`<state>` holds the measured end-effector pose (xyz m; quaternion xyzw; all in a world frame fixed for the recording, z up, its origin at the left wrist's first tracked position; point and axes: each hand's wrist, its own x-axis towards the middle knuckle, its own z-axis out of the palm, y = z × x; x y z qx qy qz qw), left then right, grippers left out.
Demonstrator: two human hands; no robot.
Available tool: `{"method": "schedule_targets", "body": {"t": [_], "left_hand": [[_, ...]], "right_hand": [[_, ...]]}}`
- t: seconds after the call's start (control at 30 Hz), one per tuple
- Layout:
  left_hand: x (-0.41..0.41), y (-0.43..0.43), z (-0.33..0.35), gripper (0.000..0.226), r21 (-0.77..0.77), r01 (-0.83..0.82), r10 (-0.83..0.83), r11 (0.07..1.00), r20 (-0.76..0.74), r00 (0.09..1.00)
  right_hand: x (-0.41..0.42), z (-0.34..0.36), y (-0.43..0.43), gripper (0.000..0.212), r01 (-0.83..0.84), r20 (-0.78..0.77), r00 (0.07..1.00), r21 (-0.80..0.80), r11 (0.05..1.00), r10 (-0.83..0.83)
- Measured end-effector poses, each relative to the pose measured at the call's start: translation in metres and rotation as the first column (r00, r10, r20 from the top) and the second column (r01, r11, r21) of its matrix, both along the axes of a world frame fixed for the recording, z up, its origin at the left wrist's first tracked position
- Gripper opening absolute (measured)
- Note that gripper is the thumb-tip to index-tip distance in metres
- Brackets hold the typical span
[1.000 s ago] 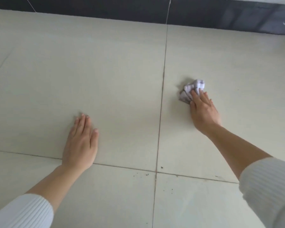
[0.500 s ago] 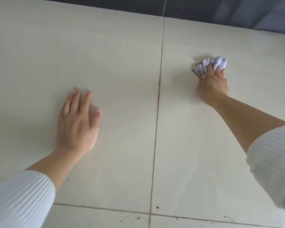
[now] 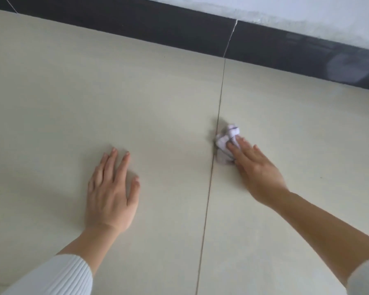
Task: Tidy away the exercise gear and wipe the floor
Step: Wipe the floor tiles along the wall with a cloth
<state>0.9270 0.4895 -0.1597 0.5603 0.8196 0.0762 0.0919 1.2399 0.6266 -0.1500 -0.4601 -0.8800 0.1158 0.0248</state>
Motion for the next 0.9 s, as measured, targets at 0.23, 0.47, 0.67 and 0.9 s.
{"method": "schedule_targets", "body": {"t": [0.23, 0.47, 0.67, 0.9], "left_hand": [[0.001, -0.001, -0.004, 0.063, 0.007, -0.003, 0.003, 1.0, -0.026, 1.0], [0.0, 0.0, -0.003, 0.063, 0.01, -0.003, 0.003, 1.0, -0.02, 1.0], [0.0, 0.0, -0.001, 0.064, -0.025, -0.013, 0.013, 1.0, 0.003, 1.0], [0.0, 0.0, -0.002, 0.064, 0.0, 0.002, -0.002, 1.0, 0.017, 1.0]], "right_hand": [[-0.077, 0.0, 0.096, 0.06, 0.544, -0.014, 0.838, -0.074, 0.836, -0.546], [-0.149, -0.011, 0.026, 0.058, -0.261, -0.199, 0.948, -0.044, 0.964, 0.248], [-0.069, -0.01, 0.076, 0.057, -0.216, -0.122, 0.968, 0.054, 0.975, 0.221], [-0.08, 0.001, 0.082, 0.059, 0.571, -0.133, 0.805, -0.087, 0.816, -0.578]]}}
